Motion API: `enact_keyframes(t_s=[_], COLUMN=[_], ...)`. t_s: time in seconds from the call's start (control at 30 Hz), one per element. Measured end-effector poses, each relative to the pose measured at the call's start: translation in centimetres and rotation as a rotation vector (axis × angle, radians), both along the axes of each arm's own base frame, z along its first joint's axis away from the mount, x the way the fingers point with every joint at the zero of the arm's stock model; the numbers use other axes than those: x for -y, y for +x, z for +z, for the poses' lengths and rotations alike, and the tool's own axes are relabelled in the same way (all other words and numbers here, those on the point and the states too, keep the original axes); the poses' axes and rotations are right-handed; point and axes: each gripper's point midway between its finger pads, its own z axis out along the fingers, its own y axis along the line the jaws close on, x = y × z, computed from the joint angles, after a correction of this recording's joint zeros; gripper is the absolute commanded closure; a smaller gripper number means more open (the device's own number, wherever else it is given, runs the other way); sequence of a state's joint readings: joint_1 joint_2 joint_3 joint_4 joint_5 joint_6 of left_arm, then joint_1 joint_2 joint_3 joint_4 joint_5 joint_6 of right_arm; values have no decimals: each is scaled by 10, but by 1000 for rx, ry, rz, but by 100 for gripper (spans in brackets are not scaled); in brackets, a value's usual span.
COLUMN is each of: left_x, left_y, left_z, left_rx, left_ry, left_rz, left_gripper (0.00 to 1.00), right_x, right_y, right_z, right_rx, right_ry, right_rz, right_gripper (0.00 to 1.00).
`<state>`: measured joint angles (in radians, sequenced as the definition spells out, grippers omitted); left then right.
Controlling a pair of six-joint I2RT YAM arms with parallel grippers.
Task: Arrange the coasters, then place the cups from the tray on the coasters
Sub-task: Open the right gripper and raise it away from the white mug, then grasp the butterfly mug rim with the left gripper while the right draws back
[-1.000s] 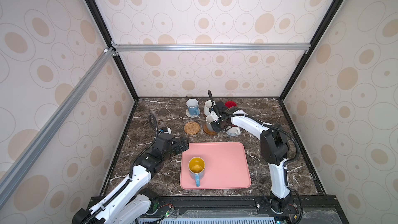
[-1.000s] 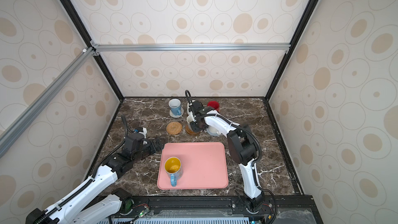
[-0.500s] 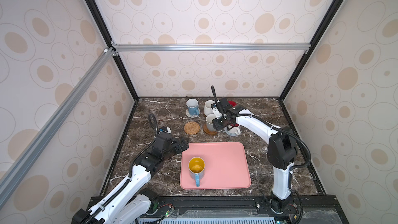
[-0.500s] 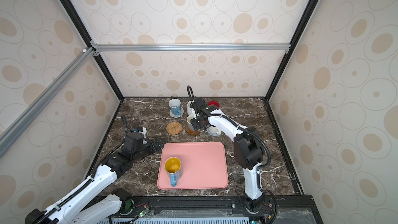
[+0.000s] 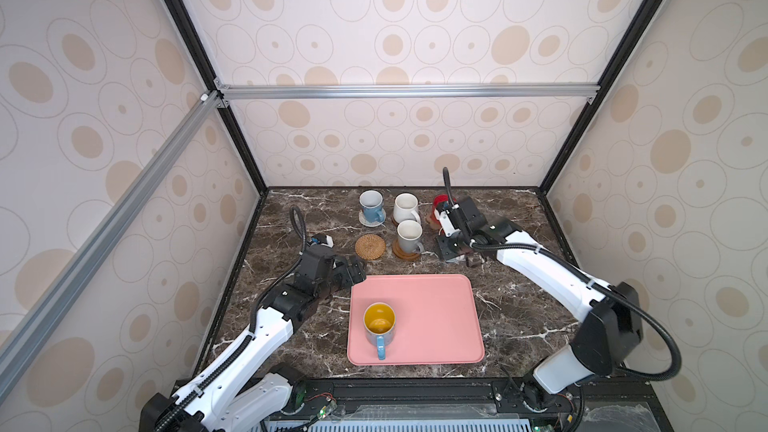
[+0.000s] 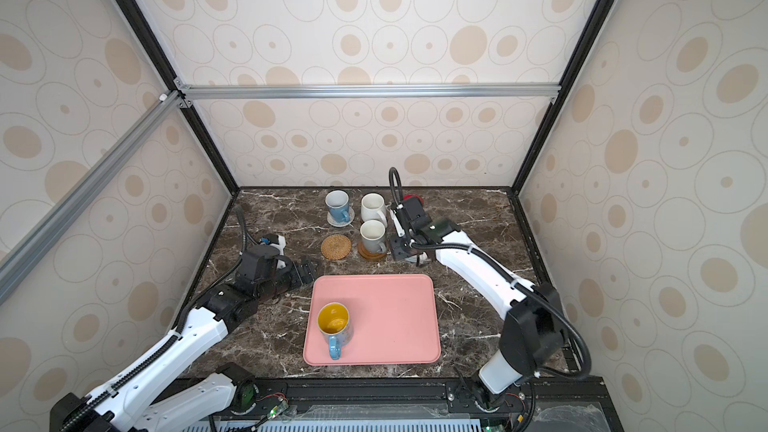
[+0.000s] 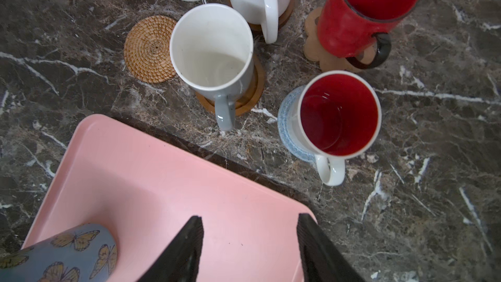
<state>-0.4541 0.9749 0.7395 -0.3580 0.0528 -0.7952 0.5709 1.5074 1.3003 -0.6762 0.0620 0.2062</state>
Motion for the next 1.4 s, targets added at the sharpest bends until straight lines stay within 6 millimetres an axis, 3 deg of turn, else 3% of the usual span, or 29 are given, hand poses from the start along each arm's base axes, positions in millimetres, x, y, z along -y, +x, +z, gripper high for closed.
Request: enact_keyframes(t_s=[0.17,0.33,0.43,0.63,1.03,1.4], left_x=[5,12,20,41,45,67], left_y=[12,20,14,-23,-116,-168], left_z=[7,16,22,21,24,-29], left_rx=[-6,-16,-21,-81,-220,-411], left_ry=[53,104,139,208,156,201], left_rz=[-29,-74,-122,-249,-421,-568], left_gripper=[0,4,4,8,17,21], right_x=[26,42,47,51,49,45], right_y=[-34,-51,-57,-59,-58,-57], right_z=[-14,-21,-24,-29,-49,-55], right_rx=[-26,-34,-39,-51,-108,-137], right_ry=[19,25,31,29,-8,-5], right_rz=[-75,-141,-168,-197,-198,-202], right_gripper=[40,39,39,39,39,39])
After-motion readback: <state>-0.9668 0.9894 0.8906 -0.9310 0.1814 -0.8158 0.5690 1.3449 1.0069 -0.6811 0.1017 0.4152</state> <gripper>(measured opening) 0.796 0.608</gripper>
